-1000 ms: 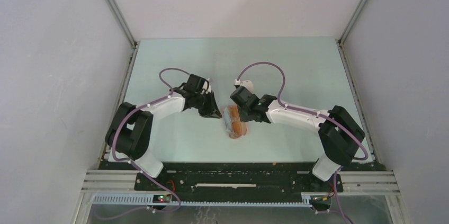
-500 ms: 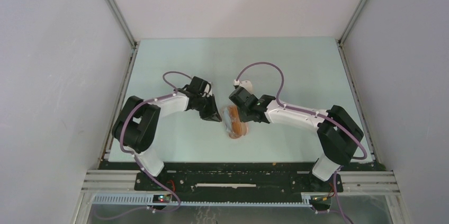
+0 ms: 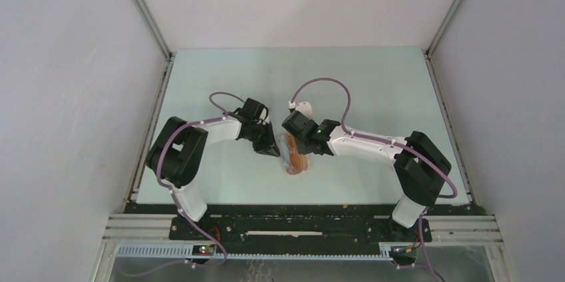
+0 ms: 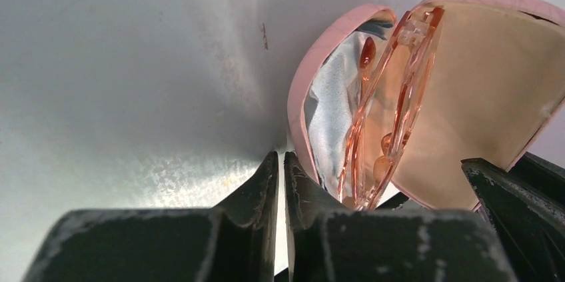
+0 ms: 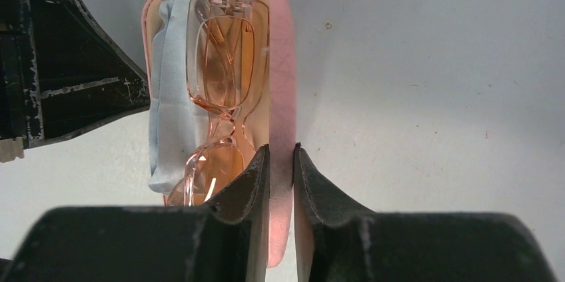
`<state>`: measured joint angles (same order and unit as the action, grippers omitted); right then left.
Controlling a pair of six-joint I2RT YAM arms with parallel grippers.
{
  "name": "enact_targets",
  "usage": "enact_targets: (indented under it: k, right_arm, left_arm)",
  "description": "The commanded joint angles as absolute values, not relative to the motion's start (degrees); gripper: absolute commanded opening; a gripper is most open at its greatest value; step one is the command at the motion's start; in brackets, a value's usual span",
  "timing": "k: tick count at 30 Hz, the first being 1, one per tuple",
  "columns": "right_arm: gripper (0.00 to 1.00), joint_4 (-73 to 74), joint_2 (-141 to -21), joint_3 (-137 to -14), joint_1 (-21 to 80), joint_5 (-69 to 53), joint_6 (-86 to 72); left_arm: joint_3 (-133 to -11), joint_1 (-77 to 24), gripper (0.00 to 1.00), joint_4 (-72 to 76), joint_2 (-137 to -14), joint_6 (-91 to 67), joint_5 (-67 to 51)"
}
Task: Organize the sunglasses
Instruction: Close the sunglasses case at the center of the board.
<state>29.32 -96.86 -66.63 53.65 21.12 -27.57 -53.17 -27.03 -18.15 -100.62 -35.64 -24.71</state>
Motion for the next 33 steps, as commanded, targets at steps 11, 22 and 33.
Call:
enact_targets:
  k: [11,22,33]
  right_arm:
    - [0.23,30.0,-101.99,-75.63,59.15,22.35,-27.04]
    - [0.27,29.91,-105.58,-79.26,61.55,20.1,-26.92]
    - [0.4,29.62,-105.96,-79.9,61.62,16.92,-25.55]
  left_arm:
    - [-59.66,-29.97,0.11,-17.75,-103.82,-36.02,-27.9]
    - [-61.17,-30.56,0.11,-17.75,-105.32,-36.13,-28.81]
    - [-60.49,-30.59,0.11,-16.98,-105.77,-35.9,-29.27]
